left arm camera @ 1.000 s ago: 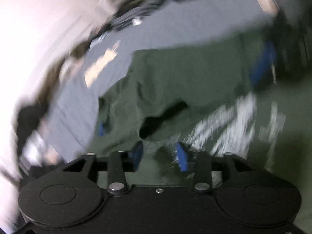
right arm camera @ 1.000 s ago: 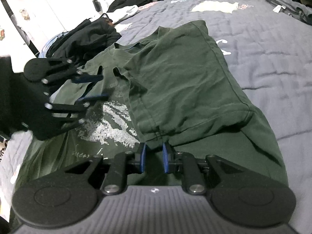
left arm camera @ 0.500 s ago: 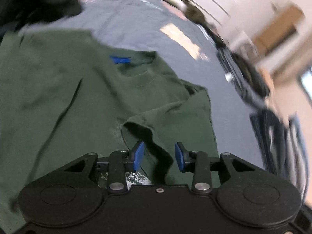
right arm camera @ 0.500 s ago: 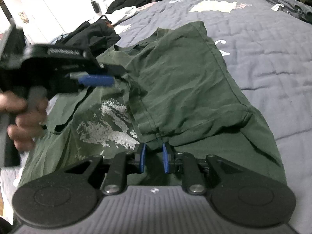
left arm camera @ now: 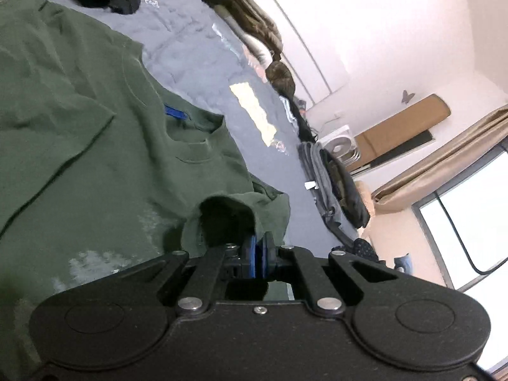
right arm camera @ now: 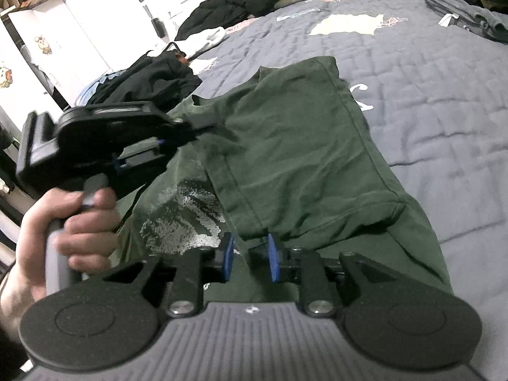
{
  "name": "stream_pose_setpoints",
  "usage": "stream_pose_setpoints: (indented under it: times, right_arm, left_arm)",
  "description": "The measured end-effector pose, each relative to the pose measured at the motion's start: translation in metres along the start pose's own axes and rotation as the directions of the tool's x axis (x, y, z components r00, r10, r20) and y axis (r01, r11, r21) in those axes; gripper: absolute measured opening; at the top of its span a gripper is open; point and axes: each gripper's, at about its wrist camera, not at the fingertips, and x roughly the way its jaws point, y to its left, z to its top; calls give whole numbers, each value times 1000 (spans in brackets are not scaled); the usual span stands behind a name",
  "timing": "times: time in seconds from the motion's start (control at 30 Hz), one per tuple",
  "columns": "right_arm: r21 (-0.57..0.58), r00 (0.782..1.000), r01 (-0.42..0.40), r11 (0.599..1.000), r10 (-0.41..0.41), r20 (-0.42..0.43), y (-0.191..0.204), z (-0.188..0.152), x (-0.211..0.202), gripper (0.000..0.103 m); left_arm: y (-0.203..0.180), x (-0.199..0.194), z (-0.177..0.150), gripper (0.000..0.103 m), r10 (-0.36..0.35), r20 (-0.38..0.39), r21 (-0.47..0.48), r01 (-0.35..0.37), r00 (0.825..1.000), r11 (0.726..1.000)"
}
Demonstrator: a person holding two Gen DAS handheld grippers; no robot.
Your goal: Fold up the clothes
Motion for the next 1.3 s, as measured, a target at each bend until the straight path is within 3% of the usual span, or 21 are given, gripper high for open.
stream_pose_setpoints:
  times: [0.13, 0.27, 0.4, 0.53, 0.6, 0.67, 0.8, 0.9, 1.13, 1.2, 1.23, 1.3]
  right_arm:
    - [14, 1000, -21, 1000, 21, 17, -1, 2, -3, 27]
    - [27, 999, -34, 999, 33, 31, -3, 3, -7, 28]
    - [41, 998, -38, 998, 36, 60, -6, 6, -12, 30]
    - [62, 996, -38, 997, 33, 81, -11, 8, -17, 31]
    - [65, 996, -36, 997, 30, 89, -13, 9, -19, 31]
    - [72, 995, -36, 997, 29, 96, -15, 11, -21, 31]
    - [86, 992, -34, 996, 23, 126, -22, 15, -30, 32]
    - [117, 986, -23, 993, 4, 164, -34, 19, -43, 33]
    - [177, 983, 12, 984, -44, 178, -60, 18, -50, 35]
    - [176, 985, 14, 984, -43, 166, -62, 17, -46, 35]
    - [176, 986, 13, 984, -42, 163, -62, 17, -45, 35]
    - [175, 986, 7, 984, -35, 160, -63, 16, -45, 36]
  left_arm:
    - [12, -8, -6, 4, 98, -15, -16, -98, 995, 995]
    - [19, -22, -9, 7, 118, -7, -32, -118, 993, 992]
    - [11, -25, -2, 42, 144, 28, 5, -145, 989, 989]
    - [-16, -19, 18, 46, 216, 69, 140, -223, 974, 965]
    - [-36, -8, 31, 46, 205, 43, 250, -210, 978, 945]
    - [-59, 13, 44, 46, 186, -38, 363, -160, 982, 918]
    - [-105, 68, 51, 46, 216, -147, 583, -92, 965, 807]
    - [-121, 112, 47, 47, 275, -194, 658, -83, 942, 749]
    - [-126, 181, 30, 47, 376, -243, 755, -69, 894, 652]
    - [-123, 190, 27, 46, 382, -272, 760, -46, 883, 648]
    - [-120, 194, 26, 29, 382, -291, 759, -31, 877, 650]
    - [-119, 199, 25, 15, 366, -320, 761, 8, 874, 648]
